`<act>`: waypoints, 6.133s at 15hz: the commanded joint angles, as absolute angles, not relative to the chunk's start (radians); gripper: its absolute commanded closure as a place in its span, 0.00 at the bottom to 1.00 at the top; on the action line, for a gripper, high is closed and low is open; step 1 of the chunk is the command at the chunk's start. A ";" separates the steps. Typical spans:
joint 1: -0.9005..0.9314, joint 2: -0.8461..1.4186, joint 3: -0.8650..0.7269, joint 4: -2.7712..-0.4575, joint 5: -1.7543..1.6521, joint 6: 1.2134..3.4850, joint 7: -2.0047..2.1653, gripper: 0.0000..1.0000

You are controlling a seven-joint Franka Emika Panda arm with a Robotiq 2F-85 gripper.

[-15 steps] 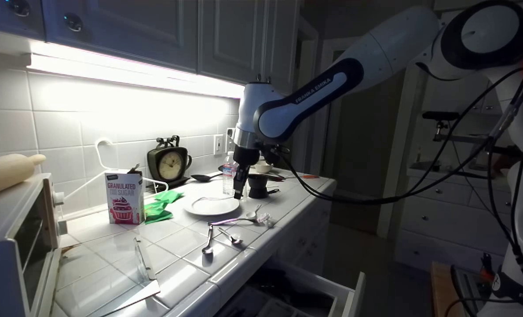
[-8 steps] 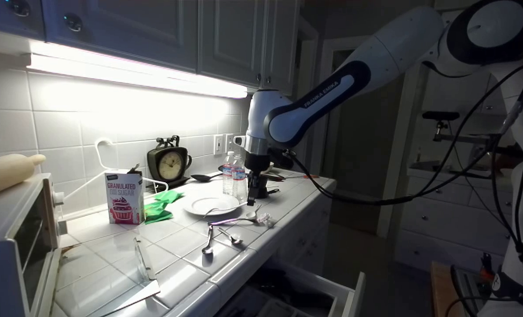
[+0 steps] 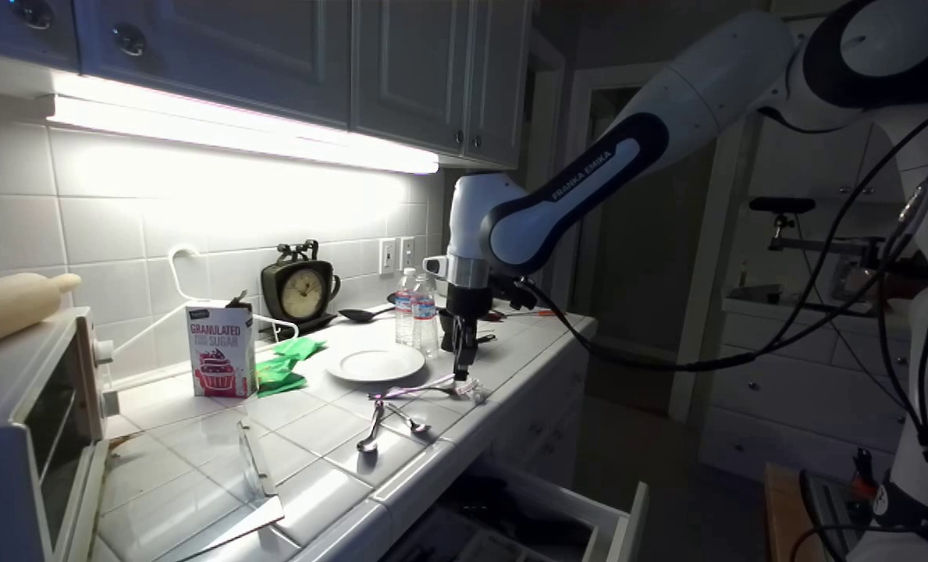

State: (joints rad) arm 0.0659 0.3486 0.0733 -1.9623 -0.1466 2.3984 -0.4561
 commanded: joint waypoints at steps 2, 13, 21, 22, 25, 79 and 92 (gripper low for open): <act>0.058 0.326 0.080 -2.017 -0.185 2.417 -0.451 0.96; 0.095 0.389 0.036 -2.030 -0.321 2.515 -0.269 0.96; 0.115 0.413 0.028 -2.019 -0.320 2.503 -0.173 0.57; 0.116 0.414 0.027 -2.018 -0.319 2.503 -0.168 0.52; 0.116 0.403 0.031 -2.020 -0.307 2.506 -0.154 0.30; 0.133 0.539 0.067 -1.872 -0.187 2.651 -0.008 1.00; 0.082 0.549 0.134 -1.885 -0.099 2.764 -0.084 0.24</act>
